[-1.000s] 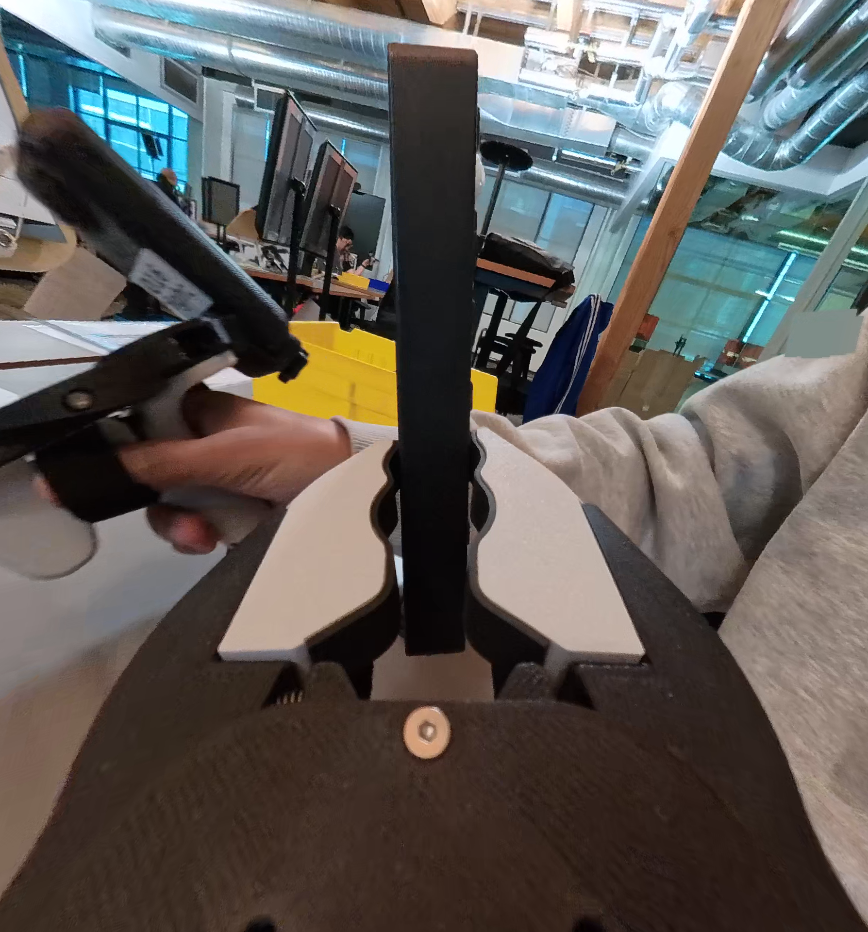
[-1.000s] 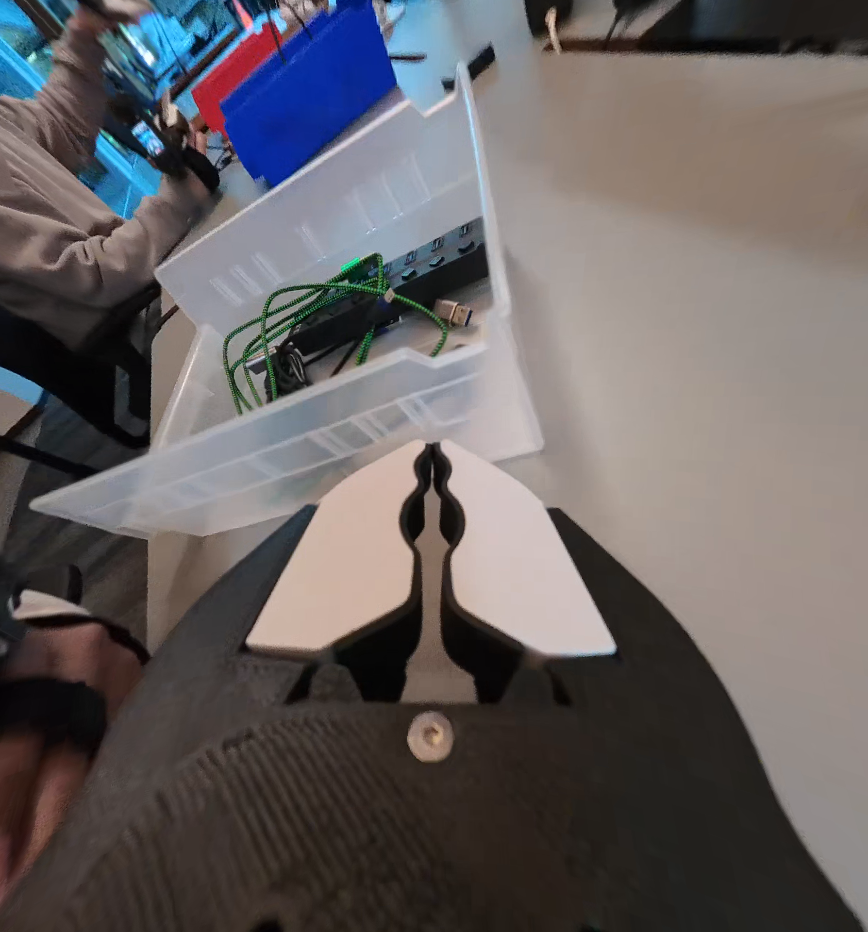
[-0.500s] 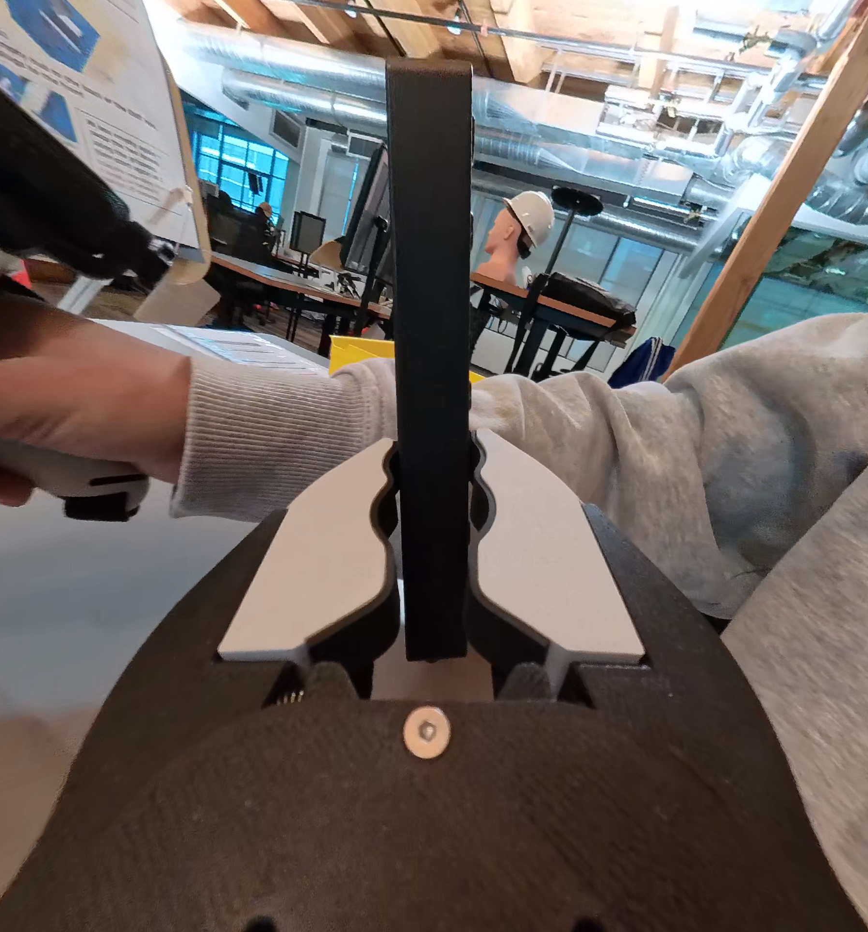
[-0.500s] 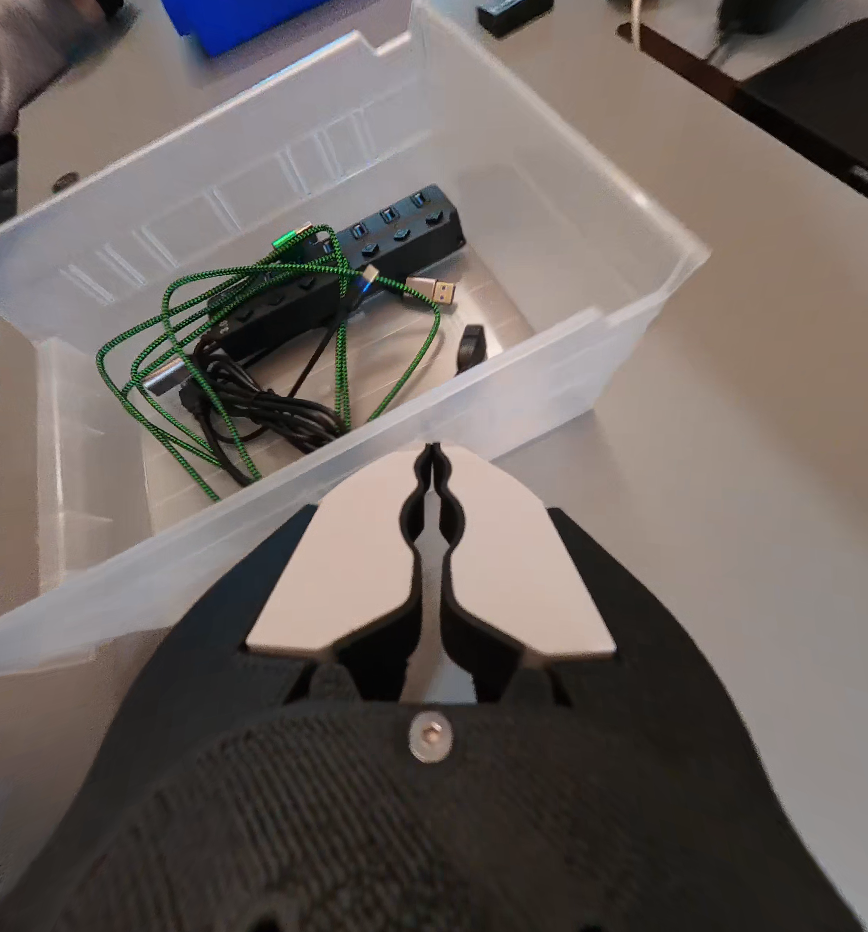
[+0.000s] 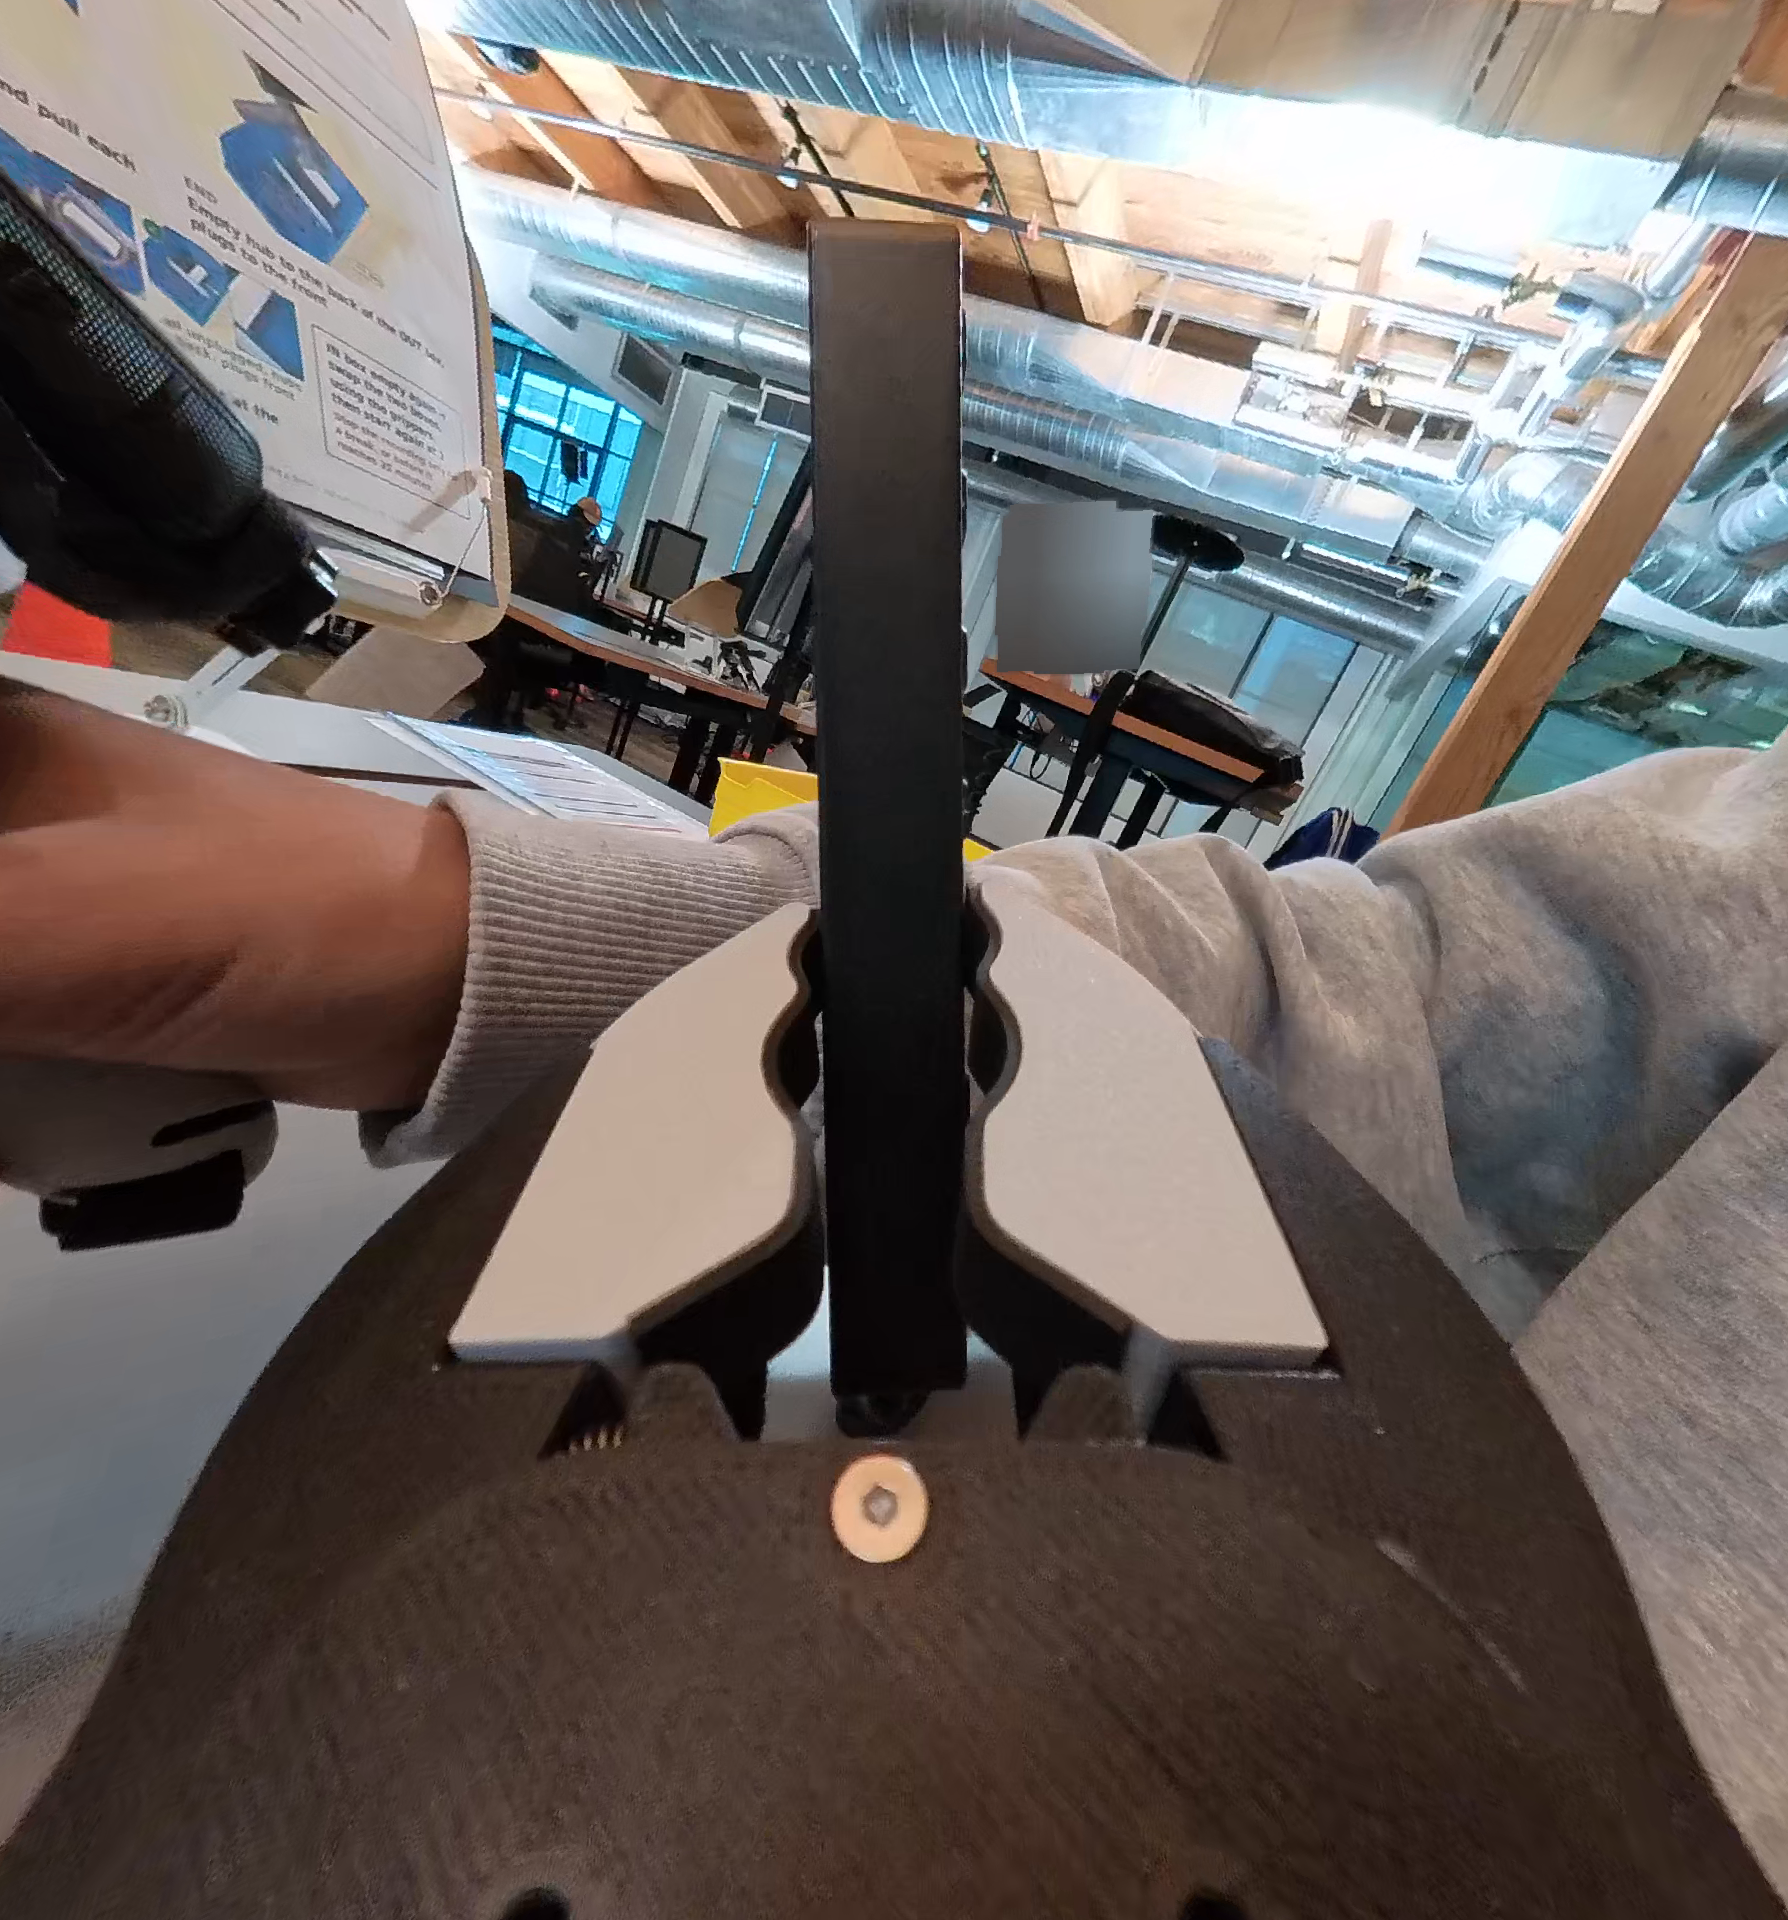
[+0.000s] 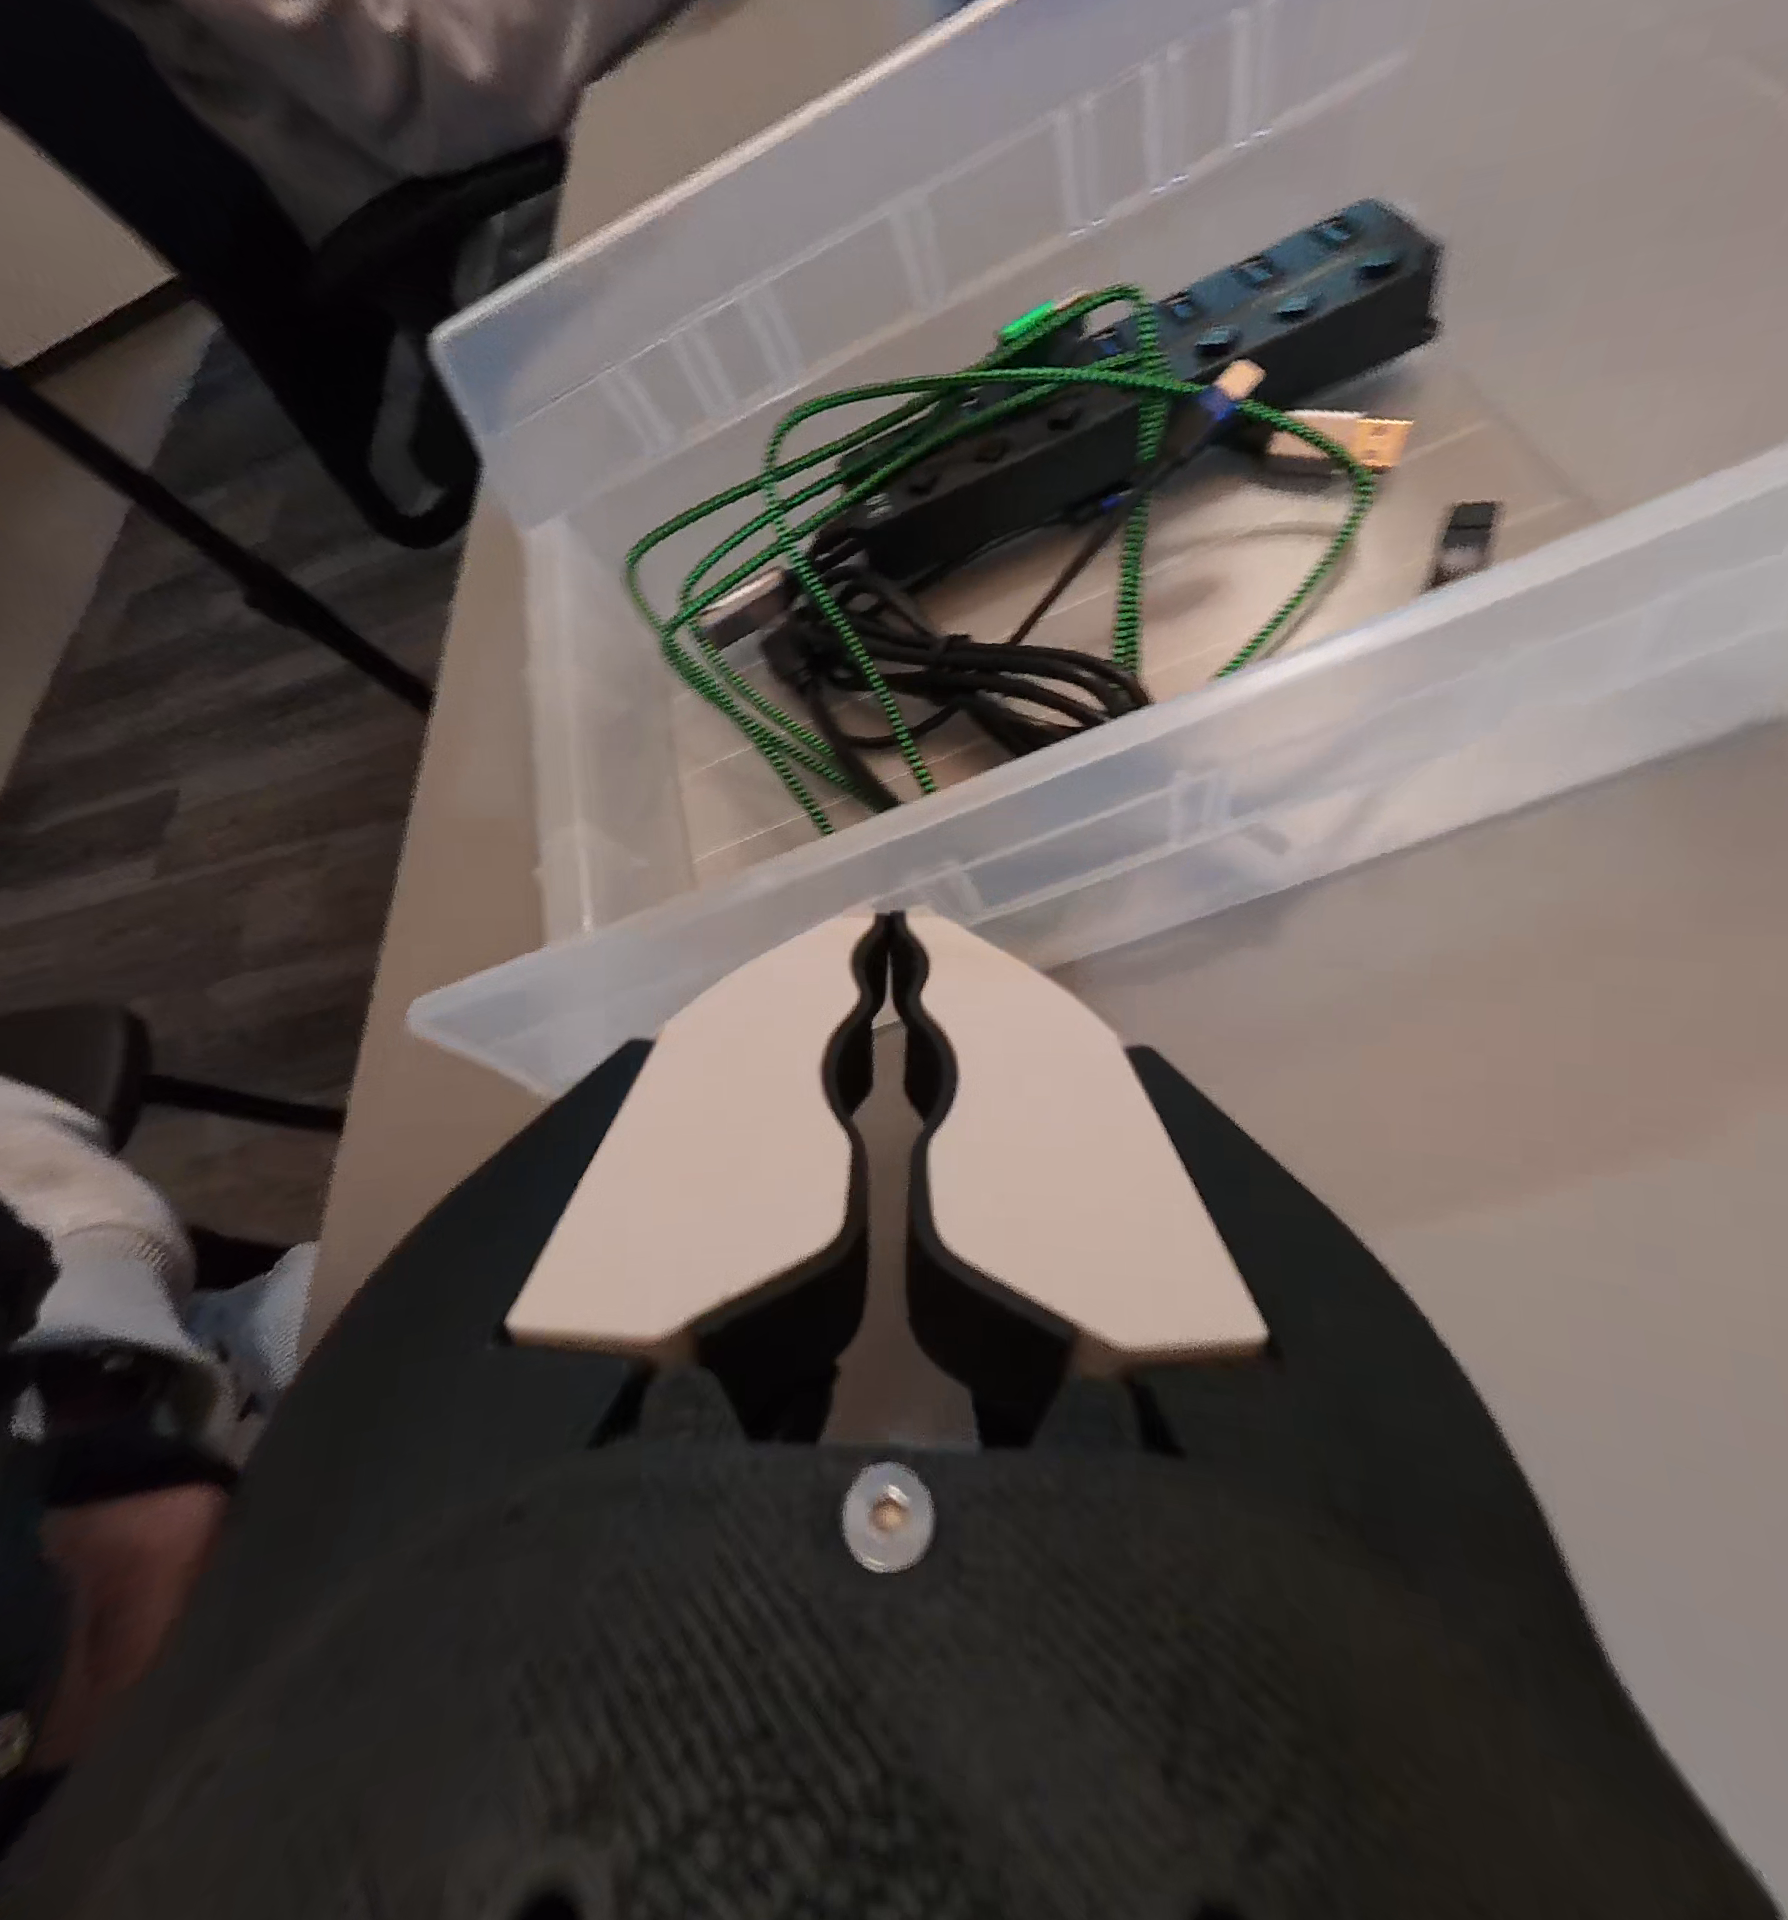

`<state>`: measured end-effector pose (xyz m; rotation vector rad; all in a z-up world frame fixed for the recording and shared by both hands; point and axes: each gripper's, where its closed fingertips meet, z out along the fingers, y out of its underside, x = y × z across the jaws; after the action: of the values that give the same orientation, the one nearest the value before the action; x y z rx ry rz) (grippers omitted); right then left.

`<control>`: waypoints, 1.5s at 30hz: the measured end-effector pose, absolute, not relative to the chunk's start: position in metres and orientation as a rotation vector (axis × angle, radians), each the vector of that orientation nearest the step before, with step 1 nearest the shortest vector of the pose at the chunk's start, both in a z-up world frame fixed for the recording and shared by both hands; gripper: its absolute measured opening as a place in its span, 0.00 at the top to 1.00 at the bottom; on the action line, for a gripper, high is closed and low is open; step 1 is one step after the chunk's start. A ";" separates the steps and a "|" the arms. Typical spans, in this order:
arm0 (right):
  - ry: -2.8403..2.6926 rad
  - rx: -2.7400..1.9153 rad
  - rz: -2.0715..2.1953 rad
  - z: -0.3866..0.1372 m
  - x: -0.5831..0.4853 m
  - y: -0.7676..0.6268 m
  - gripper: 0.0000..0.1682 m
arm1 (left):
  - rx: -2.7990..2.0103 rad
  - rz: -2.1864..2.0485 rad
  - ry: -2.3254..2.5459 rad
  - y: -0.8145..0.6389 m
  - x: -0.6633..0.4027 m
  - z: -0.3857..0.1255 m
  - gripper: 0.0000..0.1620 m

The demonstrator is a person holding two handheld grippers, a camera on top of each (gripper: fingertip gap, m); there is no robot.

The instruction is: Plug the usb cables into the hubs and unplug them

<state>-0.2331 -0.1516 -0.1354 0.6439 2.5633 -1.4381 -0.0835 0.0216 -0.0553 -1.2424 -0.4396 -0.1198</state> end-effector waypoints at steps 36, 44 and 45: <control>2.465 0.079 -1.521 -0.103 -0.191 -0.180 0.79 | -1.212 -0.217 -0.448 0.019 -0.087 -0.060 0.84; 2.397 0.085 -1.493 -0.100 -0.181 -0.179 0.82 | -1.208 -0.220 -0.446 0.019 -0.086 -0.059 0.84; 2.406 0.091 -1.468 -0.100 -0.181 -0.178 0.81 | -1.205 -0.219 -0.447 0.018 -0.086 -0.059 0.84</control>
<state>-0.1813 -0.1780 -0.1001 0.0908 2.4063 -1.4677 -0.0865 0.0184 -0.0589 -1.2053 -0.4472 -0.2193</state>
